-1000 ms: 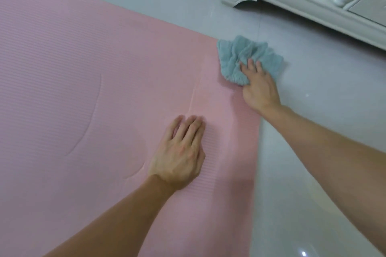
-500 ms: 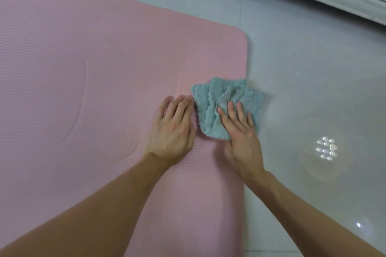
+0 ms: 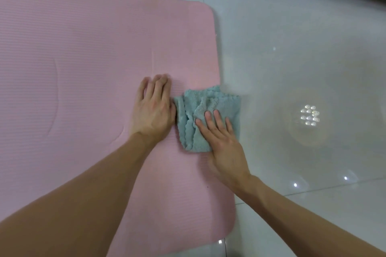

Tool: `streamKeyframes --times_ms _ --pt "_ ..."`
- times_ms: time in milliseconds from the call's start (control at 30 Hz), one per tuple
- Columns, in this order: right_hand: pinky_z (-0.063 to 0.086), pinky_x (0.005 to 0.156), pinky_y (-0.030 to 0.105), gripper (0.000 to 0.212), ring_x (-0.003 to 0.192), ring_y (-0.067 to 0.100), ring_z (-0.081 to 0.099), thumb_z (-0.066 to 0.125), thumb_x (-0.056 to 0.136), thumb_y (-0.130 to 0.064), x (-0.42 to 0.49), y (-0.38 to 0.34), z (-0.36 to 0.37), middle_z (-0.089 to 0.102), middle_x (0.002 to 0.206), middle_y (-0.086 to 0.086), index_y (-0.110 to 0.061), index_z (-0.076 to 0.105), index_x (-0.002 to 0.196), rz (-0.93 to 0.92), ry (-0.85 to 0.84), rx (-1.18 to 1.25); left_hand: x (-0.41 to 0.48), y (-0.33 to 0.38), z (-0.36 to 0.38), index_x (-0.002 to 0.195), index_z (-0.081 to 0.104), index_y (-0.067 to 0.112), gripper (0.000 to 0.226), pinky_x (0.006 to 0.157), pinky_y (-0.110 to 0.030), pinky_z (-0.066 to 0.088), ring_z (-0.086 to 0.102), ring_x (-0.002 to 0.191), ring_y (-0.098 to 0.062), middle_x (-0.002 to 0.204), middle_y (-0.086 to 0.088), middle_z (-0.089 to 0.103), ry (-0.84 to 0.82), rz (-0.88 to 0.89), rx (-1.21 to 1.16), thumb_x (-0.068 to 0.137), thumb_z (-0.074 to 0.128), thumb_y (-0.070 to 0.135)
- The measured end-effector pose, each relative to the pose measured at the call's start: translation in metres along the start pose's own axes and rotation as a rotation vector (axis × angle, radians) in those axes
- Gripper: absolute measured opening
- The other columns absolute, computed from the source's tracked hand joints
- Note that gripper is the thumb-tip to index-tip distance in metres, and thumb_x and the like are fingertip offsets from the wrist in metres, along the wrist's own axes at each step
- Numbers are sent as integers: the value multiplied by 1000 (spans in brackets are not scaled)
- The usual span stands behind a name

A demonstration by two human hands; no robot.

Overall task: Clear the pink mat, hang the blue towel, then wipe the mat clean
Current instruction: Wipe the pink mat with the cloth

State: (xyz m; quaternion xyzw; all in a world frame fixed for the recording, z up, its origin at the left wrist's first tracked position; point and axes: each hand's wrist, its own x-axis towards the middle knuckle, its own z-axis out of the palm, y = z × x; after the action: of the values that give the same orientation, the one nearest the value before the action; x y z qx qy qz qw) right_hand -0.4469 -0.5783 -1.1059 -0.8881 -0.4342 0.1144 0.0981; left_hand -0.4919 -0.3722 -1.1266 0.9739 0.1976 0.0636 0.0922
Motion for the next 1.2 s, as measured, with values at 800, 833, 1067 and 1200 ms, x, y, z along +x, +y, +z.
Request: streamKeyframes --times_ms 800,833,1067,1200 --pt "20 117 57 67 148 27 20 50 80 2 -123 -26 8 32 156 6 -14 44 145 -59 -58 178 -113 16 -1 139 45 -6 49 117 -52 24 37 140 -35 148 -21 42 -33 41 -113 95 42 13" --pt "19 117 57 61 148 28 20 53 85 -4 -136 -23 6 32 156 6 -13 44 145 -137 -107 183 -112 17 -2 140 44 -6 49 117 -52 24 36 140 -34 148 -20 42 -41 37 -112 94 43 12" --pt "21 117 56 44 148 27 22 39 96 -14 -149 40 -22 36 154 5 -13 55 137 -708 -522 137 -111 17 -5 141 43 -5 48 119 -49 20 34 142 -31 149 -17 41 -67 18 -105 96 41 12" --pt "29 114 53 36 146 23 26 37 100 -7 -110 81 -36 45 149 5 -8 68 119 -996 -644 79 -111 19 -3 139 45 -5 47 118 -50 22 36 140 -32 148 -19 43 -49 24 -112 95 41 12"
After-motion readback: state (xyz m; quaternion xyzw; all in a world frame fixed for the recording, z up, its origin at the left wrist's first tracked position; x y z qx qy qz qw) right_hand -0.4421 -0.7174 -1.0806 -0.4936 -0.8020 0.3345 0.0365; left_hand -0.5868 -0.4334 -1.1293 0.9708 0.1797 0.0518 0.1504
